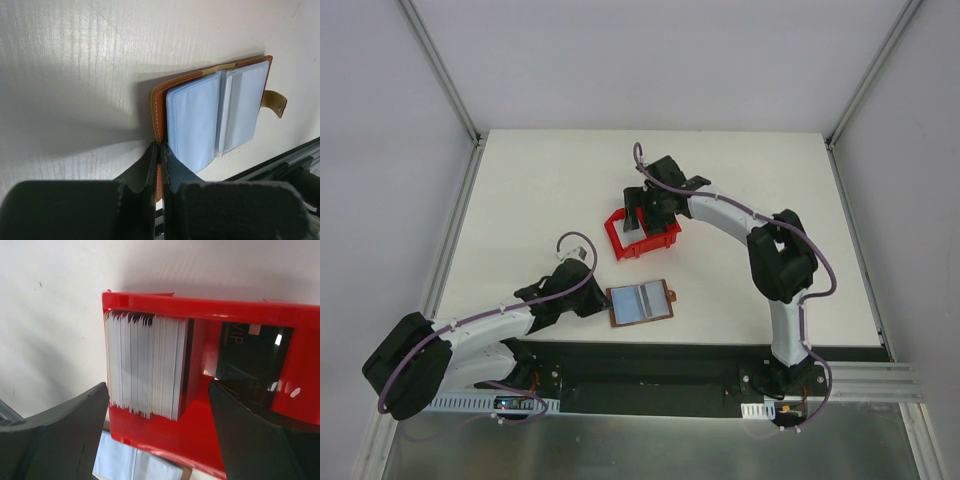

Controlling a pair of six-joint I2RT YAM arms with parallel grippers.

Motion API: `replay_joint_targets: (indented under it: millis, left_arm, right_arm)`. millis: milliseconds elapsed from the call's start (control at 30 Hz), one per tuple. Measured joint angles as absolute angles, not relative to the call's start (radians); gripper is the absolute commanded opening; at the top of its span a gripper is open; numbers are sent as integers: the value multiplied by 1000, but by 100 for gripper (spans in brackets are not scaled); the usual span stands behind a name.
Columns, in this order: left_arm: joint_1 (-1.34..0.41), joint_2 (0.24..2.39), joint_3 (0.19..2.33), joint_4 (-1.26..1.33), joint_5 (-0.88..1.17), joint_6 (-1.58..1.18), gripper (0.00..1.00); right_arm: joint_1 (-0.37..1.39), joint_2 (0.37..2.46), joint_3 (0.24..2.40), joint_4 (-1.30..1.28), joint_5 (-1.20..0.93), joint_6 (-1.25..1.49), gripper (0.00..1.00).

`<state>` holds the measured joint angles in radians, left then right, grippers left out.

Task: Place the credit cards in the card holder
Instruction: Turn over the card slot in the card holder, then pick up the credit card from the storage box.

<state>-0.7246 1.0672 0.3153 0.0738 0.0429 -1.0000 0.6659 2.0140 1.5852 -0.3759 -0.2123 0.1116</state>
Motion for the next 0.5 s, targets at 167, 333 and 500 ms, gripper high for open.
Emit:
replay_joint_targets:
  millis: [167,333,500]
  left_arm:
    - [-723,1081,315,75,43,-1000,0]
    - [-718,1085,315,76,43,-1000,0]
    - [-718,1087,315,79,44,-1000,0]
  right_arm:
    - [654,2075,1620,-378,-258,112,82]
    - [650,2098,1624,-378,-308,114,78]
    - [641,2099,1622,-355,-366,122,69]
